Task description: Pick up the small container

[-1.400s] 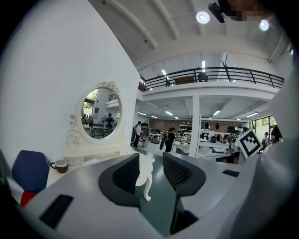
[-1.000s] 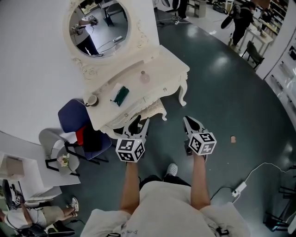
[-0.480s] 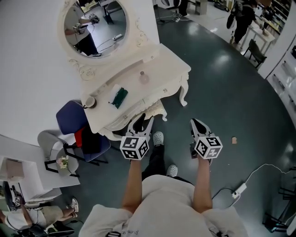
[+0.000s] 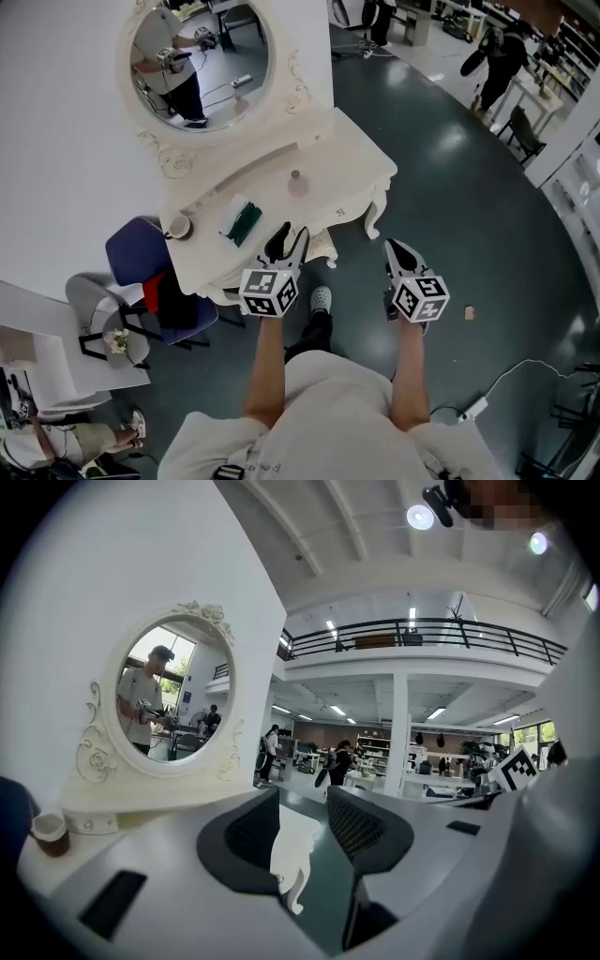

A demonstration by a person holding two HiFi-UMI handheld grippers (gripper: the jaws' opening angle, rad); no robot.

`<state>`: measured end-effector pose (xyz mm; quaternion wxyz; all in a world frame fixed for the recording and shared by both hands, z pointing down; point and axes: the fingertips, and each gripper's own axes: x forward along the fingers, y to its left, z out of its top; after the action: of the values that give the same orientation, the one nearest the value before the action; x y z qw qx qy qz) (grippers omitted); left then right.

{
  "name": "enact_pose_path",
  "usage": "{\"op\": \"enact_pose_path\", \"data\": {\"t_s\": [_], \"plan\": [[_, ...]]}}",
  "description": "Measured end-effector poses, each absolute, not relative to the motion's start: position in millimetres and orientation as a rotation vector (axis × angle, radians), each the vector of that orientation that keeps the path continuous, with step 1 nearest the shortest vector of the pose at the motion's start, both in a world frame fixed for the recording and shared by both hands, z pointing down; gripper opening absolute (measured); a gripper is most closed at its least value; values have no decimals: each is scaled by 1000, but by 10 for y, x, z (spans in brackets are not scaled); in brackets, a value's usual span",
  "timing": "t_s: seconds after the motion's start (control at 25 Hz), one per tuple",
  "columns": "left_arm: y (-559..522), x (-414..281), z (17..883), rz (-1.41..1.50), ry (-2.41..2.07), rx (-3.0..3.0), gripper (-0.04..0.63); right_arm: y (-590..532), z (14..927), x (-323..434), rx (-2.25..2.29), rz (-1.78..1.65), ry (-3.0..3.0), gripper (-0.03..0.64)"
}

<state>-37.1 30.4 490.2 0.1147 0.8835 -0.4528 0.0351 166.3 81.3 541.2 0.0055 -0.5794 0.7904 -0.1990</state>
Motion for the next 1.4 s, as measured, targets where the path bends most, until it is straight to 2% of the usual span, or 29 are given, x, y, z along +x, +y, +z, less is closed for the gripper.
{"op": "enact_pose_path", "data": {"t_s": [0.72, 1.12, 1.4], "plan": [[-1819, -458, 4762, 113, -1320, 2595, 176, -1329, 5423, 1449, -1853, -657, 2473, 15], [-2402, -517, 5033, 192, -1296, 2598, 175, -1957, 5543, 1256, -1834, -676, 2489, 15], [-2459, -458, 5528, 302, -1184, 2626, 175, -2145, 5622, 1057, -1822, -657, 2533, 15]]}}
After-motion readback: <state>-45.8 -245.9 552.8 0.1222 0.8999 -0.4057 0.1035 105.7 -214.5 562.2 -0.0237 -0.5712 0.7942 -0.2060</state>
